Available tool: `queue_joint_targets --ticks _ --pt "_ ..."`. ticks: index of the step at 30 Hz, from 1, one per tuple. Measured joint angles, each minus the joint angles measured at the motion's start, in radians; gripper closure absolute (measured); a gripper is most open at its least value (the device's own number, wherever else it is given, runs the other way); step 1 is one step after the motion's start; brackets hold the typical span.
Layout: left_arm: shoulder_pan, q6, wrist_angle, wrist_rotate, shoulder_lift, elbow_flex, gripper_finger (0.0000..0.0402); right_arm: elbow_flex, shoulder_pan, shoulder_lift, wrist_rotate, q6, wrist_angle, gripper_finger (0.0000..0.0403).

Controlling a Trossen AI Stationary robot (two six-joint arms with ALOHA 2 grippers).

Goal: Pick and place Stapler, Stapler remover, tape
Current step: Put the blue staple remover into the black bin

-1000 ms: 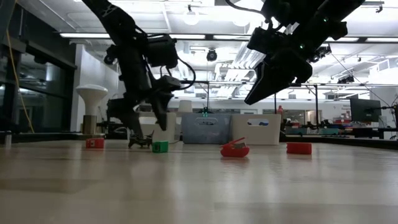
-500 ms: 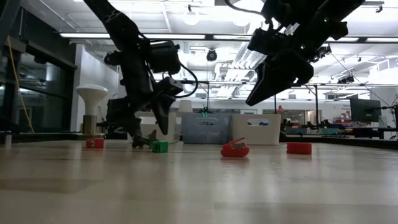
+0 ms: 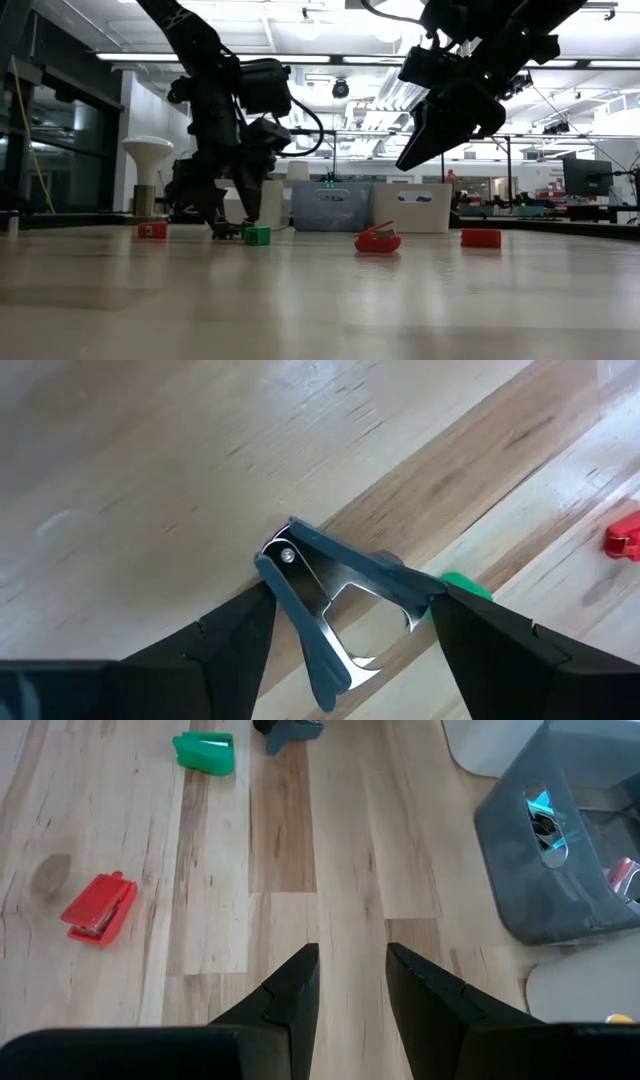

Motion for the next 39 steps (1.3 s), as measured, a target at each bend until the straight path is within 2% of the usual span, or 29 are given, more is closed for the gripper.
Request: queue_joint_targets --ticks 7,27,39 --pt "0.0 0.063 -0.002 -0.012 0.0 0.0 0.0164 0.0 0.0 0.0 0.0 0.007 0.0 0.0292" --pt "0.003 0.214 0.006 -0.038 -0.001 0.002 0.0269 0.0 0.0 0.0 0.004 0.018 -0.011 0.0292" --pt "0.003 0.271 0.005 -0.047 -0.001 0.004 0.028 0.0 0.0 0.0 -0.001 -0.017 -0.007 0.0292"
